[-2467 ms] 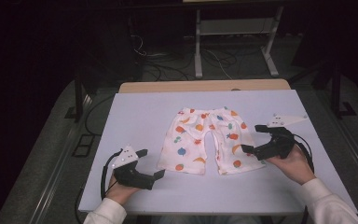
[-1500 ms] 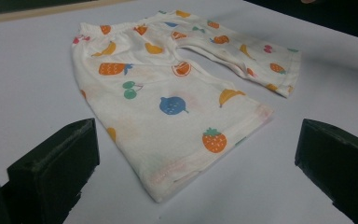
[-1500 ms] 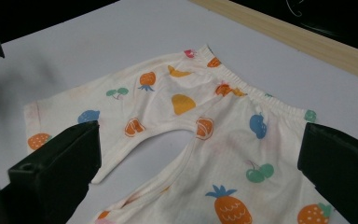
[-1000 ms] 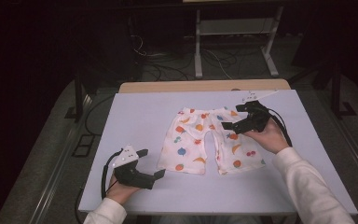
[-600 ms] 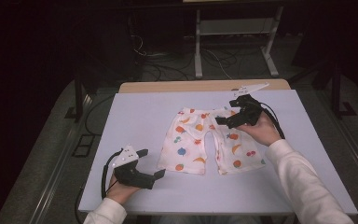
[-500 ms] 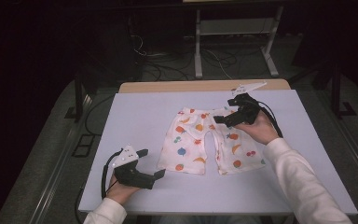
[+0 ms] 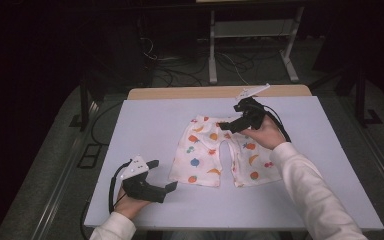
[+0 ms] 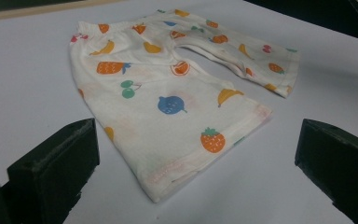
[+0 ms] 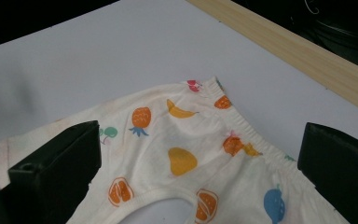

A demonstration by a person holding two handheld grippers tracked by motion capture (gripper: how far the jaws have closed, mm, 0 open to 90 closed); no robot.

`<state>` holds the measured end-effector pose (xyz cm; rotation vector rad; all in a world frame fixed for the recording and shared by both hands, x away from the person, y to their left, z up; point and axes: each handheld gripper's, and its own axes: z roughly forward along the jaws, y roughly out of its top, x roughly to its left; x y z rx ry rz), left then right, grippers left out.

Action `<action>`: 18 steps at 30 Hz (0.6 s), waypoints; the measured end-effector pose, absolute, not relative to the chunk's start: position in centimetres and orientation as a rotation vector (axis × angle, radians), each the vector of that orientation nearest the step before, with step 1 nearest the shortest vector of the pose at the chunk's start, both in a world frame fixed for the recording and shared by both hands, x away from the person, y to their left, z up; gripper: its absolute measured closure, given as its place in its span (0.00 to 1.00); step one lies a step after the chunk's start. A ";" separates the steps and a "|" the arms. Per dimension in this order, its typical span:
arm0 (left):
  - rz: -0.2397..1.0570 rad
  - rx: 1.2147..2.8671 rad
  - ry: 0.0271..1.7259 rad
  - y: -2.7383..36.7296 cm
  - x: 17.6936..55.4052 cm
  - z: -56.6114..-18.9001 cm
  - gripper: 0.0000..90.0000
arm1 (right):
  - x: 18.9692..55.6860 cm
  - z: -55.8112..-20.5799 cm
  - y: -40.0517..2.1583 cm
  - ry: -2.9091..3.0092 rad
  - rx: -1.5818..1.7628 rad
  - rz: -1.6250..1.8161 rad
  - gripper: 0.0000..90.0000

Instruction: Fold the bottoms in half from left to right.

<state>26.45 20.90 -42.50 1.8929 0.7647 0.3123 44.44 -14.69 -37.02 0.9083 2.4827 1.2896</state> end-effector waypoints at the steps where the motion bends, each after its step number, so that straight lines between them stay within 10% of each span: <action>1: 0.312 1.893 0.766 20.9 26.4 -42.5 0.00 | 44.4 -37.0 -14.7 2.483 0.908 1.290 0.00; 18: 0.302 1.892 0.757 20.9 26.4 -42.5 0.00 | 46.8 -37.9 -11.9 2.481 0.941 1.298 0.00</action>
